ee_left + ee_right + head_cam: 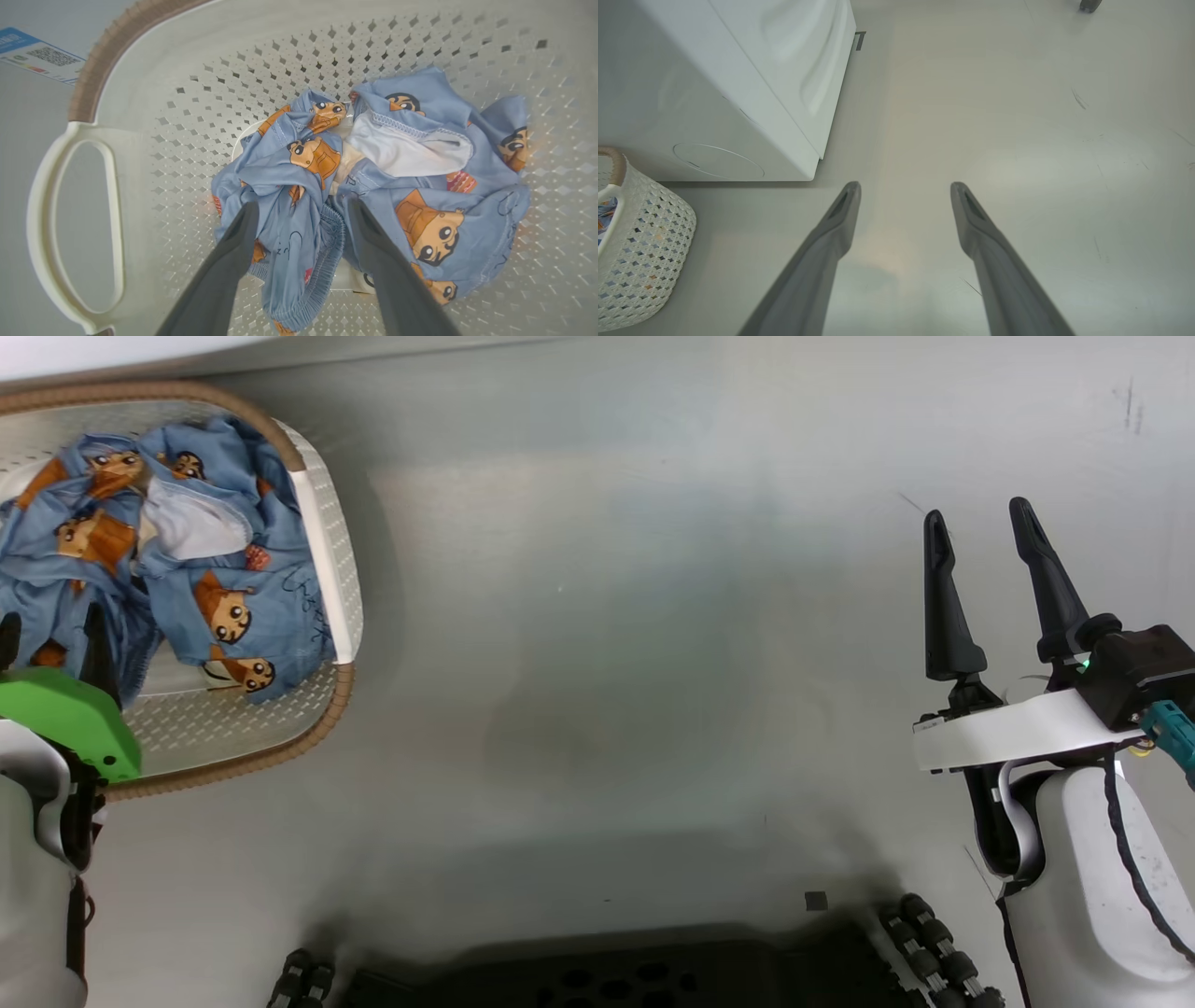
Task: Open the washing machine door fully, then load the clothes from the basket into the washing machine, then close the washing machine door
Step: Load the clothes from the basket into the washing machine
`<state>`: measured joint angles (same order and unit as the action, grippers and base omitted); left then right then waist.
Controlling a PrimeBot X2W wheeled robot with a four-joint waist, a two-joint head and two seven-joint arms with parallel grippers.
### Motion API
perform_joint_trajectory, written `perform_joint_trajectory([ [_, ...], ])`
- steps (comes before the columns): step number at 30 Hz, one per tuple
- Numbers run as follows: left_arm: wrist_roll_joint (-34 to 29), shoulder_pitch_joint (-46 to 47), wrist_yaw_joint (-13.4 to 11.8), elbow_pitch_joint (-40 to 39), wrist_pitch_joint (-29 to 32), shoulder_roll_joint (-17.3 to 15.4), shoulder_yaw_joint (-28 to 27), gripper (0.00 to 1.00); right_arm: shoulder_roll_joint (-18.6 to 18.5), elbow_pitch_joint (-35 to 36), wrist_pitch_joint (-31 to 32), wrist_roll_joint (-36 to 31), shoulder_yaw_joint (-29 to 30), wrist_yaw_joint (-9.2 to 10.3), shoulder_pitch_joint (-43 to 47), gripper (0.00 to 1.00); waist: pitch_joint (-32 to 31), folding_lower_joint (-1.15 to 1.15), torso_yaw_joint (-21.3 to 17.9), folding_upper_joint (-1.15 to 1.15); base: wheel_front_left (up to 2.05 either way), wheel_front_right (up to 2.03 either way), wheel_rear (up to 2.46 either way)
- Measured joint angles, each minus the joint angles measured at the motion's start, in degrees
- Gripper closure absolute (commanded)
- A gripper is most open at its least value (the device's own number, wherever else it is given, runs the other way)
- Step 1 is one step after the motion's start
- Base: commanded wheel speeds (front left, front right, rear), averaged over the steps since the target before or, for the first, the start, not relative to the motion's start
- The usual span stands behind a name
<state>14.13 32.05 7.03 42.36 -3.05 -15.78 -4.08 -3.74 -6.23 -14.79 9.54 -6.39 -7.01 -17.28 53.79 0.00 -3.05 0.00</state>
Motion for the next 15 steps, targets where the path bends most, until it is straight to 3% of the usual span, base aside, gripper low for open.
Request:
perform_joint_trajectory([
  [15, -2.3, 3.3, -1.1, 5.4, 5.5, -4.1, 0.2, 0.0, 0.3, 0.3, 0.0, 1.0, -0.8, 0.0, -1.3, 0.0, 4.9, 0.0, -2.9, 0.0, 0.0, 0.0, 0.0],
])
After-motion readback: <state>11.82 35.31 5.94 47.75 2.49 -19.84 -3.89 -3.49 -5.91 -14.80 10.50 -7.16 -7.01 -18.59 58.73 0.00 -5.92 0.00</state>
